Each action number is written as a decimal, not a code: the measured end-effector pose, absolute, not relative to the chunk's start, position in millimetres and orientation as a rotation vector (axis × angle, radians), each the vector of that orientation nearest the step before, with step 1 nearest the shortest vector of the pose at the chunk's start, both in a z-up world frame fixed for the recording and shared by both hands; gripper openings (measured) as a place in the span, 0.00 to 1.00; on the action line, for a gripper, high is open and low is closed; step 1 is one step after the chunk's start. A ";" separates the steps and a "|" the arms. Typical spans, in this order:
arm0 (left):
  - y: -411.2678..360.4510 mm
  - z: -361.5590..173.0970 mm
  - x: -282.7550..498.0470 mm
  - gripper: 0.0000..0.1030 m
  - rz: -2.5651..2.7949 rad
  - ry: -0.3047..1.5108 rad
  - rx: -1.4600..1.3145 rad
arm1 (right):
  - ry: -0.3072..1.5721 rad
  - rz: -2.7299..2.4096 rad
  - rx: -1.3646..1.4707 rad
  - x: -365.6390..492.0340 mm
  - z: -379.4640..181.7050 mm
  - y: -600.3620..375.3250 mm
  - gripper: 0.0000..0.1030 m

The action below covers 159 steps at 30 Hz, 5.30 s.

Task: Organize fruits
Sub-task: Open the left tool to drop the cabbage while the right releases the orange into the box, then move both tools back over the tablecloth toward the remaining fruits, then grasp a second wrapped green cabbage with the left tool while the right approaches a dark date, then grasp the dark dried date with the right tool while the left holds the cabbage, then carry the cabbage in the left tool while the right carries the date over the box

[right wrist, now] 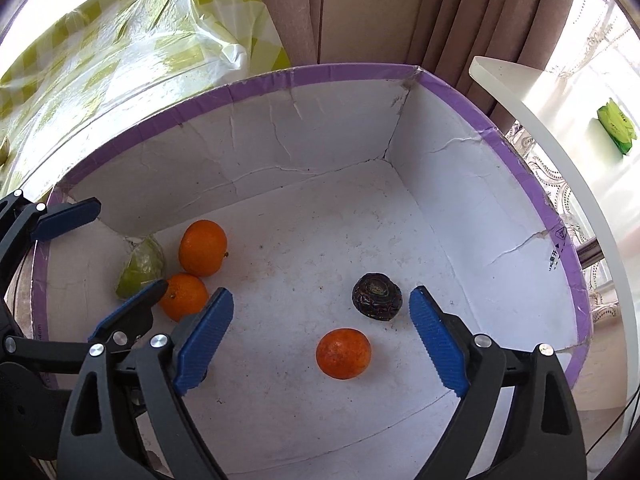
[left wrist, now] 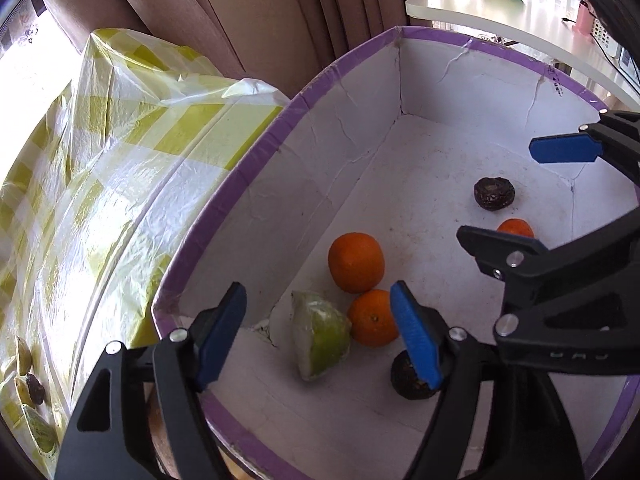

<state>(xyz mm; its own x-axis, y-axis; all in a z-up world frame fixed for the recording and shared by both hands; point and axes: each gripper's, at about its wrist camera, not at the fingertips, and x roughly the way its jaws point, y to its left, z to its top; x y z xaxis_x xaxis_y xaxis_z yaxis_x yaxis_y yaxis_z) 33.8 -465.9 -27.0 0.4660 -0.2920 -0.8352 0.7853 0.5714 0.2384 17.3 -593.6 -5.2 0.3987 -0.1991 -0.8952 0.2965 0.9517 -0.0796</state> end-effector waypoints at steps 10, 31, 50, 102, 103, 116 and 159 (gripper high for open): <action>-423.7 32.8 19.6 0.76 -0.733 0.638 0.420 | 0.953 -0.304 0.160 0.1 33.0 -597.7 0.85; -165.6 90.7 77.5 0.81 -0.183 0.567 -0.062 | 0.783 -0.009 0.073 52.5 88.2 -438.0 0.85; -71.5 40.7 126.8 0.88 -0.114 0.764 -0.252 | 0.794 0.183 0.013 125.0 68.7 -312.4 0.85; -8.6 37.1 105.6 0.61 0.124 0.579 -0.407 | 0.895 0.360 -0.193 195.1 26.1 -172.5 0.37; -9.8 37.1 105.9 0.61 0.122 0.582 -0.401 | 0.894 0.359 -0.193 193.1 26.2 -173.3 0.37; -33.5 39.5 103.0 0.61 0.108 0.576 -0.301 | 0.878 0.336 -0.162 160.0 31.4 -198.6 0.37; -199.2 76.5 32.7 0.61 -0.193 0.534 0.044 | 0.762 0.166 0.026 54.6 88.3 -365.5 0.37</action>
<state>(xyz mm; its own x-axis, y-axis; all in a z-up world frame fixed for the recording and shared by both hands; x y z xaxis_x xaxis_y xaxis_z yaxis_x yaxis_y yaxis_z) 32.7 -199.2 76.5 0.8433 -0.1716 -0.5093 0.1945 0.9809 -0.0085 54.6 -365.5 88.3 0.7112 0.1591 -0.6847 -0.1406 0.9866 0.0833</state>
